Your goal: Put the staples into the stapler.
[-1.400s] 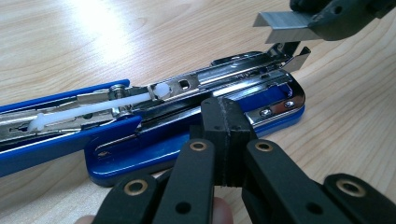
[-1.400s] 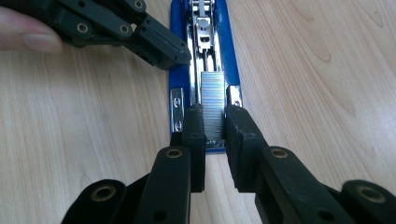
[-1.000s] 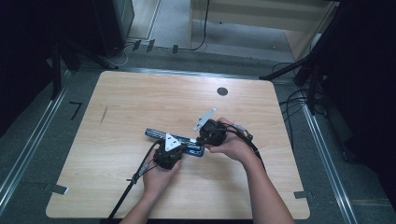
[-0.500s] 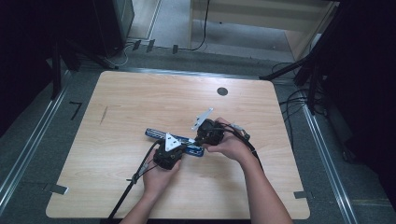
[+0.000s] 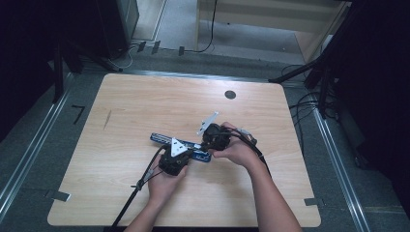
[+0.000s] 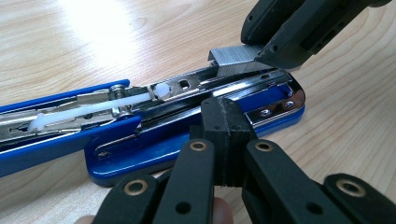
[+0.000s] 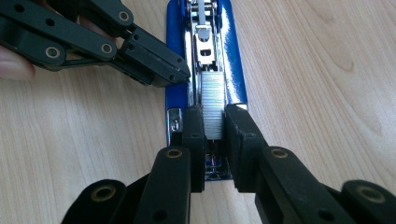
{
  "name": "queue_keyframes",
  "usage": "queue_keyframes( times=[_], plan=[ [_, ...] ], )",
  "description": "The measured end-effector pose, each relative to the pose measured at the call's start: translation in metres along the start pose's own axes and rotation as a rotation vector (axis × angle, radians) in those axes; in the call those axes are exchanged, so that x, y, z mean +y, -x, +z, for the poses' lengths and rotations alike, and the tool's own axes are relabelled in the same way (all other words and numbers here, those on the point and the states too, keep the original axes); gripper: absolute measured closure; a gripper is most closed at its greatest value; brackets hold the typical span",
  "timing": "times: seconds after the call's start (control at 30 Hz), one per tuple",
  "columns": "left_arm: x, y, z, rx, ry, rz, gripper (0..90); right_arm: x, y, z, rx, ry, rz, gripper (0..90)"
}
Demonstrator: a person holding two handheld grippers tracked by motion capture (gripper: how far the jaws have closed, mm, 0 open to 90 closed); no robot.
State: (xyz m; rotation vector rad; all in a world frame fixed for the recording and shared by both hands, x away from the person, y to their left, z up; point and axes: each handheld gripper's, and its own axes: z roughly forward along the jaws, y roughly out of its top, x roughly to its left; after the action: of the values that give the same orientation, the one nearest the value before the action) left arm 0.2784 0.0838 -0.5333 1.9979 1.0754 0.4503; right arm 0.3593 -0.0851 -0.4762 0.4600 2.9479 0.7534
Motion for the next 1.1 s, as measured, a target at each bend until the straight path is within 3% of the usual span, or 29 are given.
queue_keyframes(
  times=[1.1],
  plan=[
    [0.0,-0.0002,0.0,0.0,0.0,-0.001,90.0,0.0038,0.0007,0.0008,0.014,-0.027,-0.014,79.8]
  ],
)
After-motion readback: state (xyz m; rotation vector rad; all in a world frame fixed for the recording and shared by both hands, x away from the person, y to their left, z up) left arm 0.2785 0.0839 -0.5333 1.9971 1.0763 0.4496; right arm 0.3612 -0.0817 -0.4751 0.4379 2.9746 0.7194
